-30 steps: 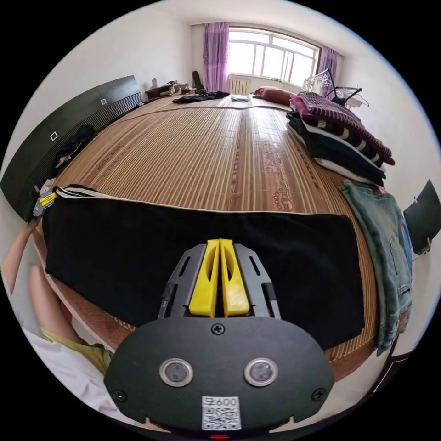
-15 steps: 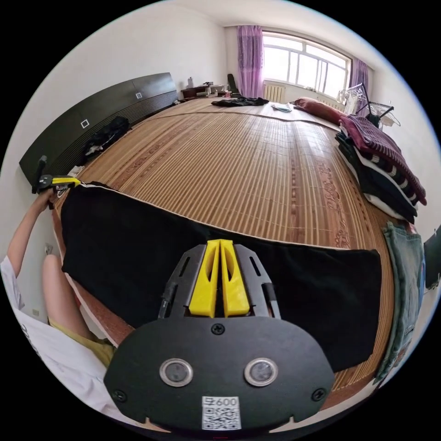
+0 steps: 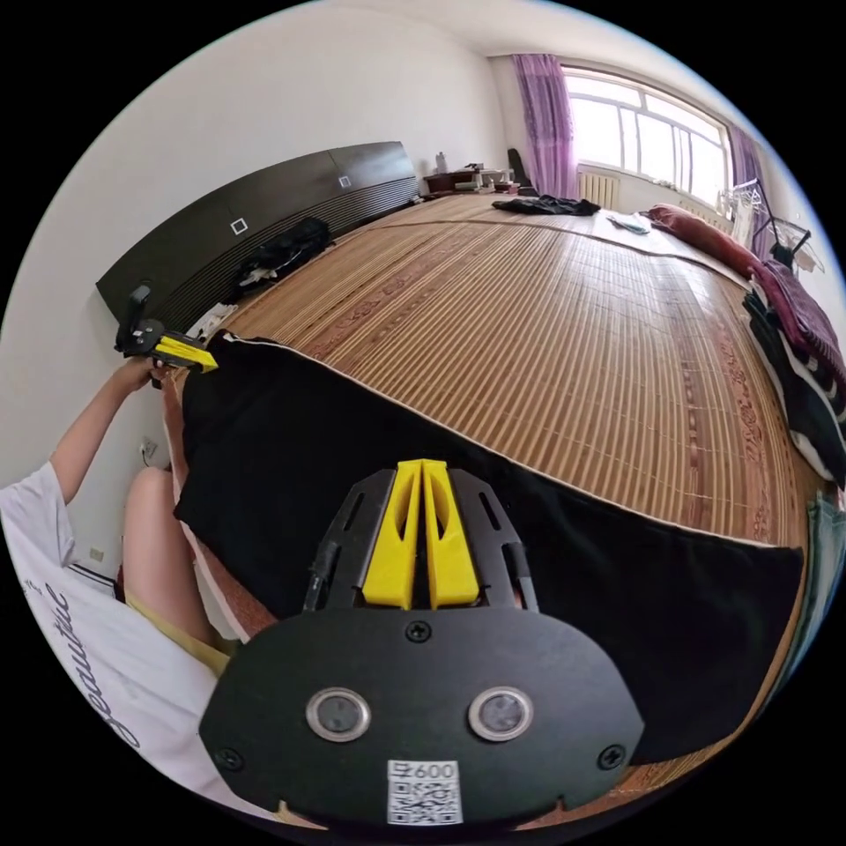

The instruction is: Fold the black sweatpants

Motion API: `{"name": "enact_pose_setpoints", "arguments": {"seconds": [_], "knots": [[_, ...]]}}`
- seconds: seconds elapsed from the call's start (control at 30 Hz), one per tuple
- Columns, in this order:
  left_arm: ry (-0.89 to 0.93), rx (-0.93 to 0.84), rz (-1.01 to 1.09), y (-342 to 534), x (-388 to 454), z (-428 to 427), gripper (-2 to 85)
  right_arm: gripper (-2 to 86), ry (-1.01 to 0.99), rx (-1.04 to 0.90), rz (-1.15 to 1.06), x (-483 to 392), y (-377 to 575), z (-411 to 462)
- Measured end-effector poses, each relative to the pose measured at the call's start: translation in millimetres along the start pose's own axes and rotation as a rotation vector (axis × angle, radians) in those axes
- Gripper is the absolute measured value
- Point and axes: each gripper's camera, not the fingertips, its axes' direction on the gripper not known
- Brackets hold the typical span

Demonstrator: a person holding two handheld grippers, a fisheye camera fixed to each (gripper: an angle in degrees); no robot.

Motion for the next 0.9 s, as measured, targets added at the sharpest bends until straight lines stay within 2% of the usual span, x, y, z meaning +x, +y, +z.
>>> {"name": "enact_pose_setpoints", "arguments": {"seconds": [0.13, 0.23, 0.33, 0.4, 0.67, 0.8, 0.9], "knots": [[-0.072, 0.029, -0.173, 19, -36, -14, 0.3, -0.9, 0.011, -0.031, 0.018, -6, 4, 14], [0.037, 0.193, -0.384, 26, -88, -34, 0.1, -0.9, 0.011, -0.026, 0.014, -10, 10, 17], [0.124, 0.212, -0.563, 24, -125, -32, 0.1, -0.9, 0.014, -0.025, 0.011, -15, 15, 21], [0.214, 0.22, -0.779, 33, -145, -13, 0.1, -0.9, 0.027, -0.025, -0.002, -21, 18, 23], [0.153, 0.181, -0.784, 18, -127, -25, 0.2, -0.9, 0.118, -0.02, -0.069, -51, 35, 35], [0.06, 0.253, -0.715, 13, -84, -64, 0.2, -0.9, 0.117, -0.006, -0.071, -52, 43, 37], [-0.023, 0.156, -0.628, 7, -52, -65, 0.3, -0.9, 0.108, -0.007, -0.065, -50, 47, 39]]}}
